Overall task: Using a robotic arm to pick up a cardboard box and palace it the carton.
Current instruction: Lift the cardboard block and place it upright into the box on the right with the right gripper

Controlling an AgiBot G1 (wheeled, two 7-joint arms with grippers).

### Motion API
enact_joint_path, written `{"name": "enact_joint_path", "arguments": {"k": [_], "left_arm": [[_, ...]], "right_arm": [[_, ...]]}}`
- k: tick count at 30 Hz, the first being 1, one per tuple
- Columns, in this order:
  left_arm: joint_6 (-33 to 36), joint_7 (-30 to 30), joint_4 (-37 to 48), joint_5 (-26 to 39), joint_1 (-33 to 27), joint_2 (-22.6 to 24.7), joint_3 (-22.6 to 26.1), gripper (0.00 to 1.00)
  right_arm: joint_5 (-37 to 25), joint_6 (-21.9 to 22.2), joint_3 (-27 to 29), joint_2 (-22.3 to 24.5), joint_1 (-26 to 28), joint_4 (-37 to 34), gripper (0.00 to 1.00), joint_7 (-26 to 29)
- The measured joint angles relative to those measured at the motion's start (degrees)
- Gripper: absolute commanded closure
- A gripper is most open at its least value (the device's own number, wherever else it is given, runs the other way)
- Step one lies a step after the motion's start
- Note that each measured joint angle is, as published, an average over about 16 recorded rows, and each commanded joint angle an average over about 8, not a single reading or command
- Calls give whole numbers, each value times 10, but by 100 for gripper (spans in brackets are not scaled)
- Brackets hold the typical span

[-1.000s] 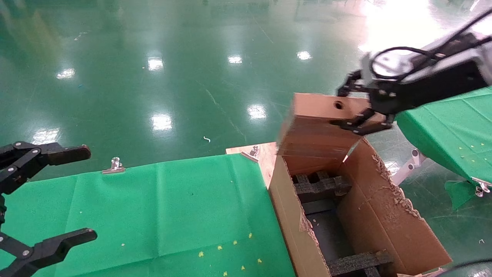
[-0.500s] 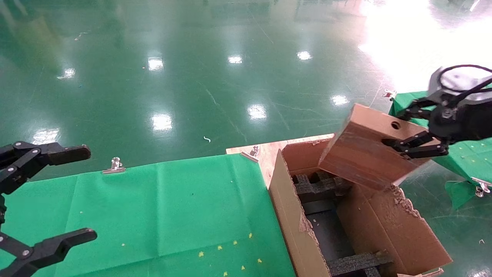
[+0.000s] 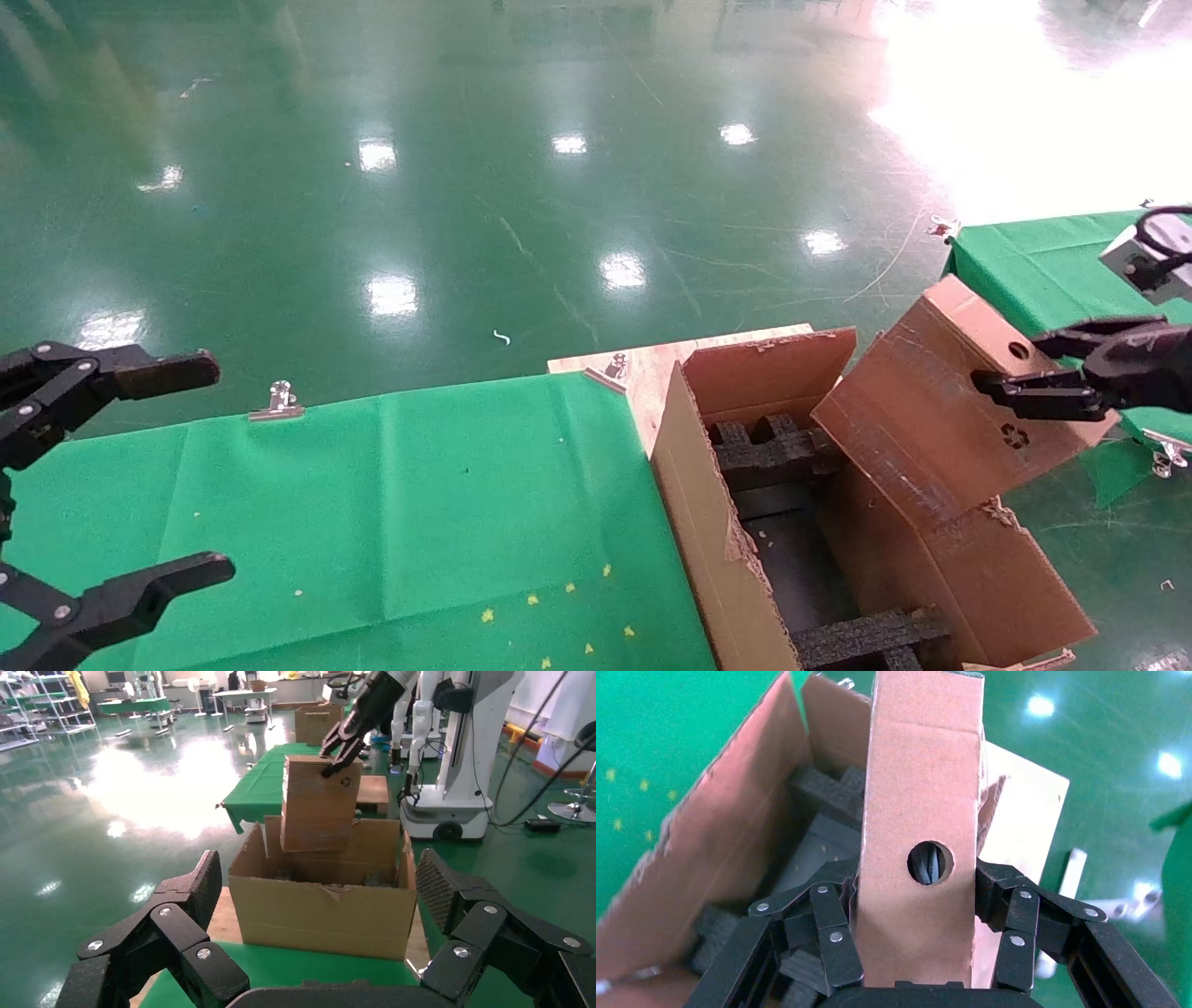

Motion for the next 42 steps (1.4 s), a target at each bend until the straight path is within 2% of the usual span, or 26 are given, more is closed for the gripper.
{"name": "enact_joint_path", "arguments": {"k": [7,17,23,28,37,42], "left_arm": [[0,0,0,0,0,0,0,0],[0,0,0,0,0,0,0,0],[0,0,0,0,0,0,0,0],[0,0,0,0,0,0,0,0],[0,0,0,0,0,0,0,0],[0,0,0,0,0,0,0,0]], "right_arm": [[11,39,-9,28,-17,37,100,49],[9,38,-9,24,-17,34,100,47],[3,45,-14,23,-23,41,100,77],[-19,65,-23,28,-32,69,100,138],[-96,114,-45,37,-51,145,100,297],[-135,135,-56,33,-61,172,100,368]]}}
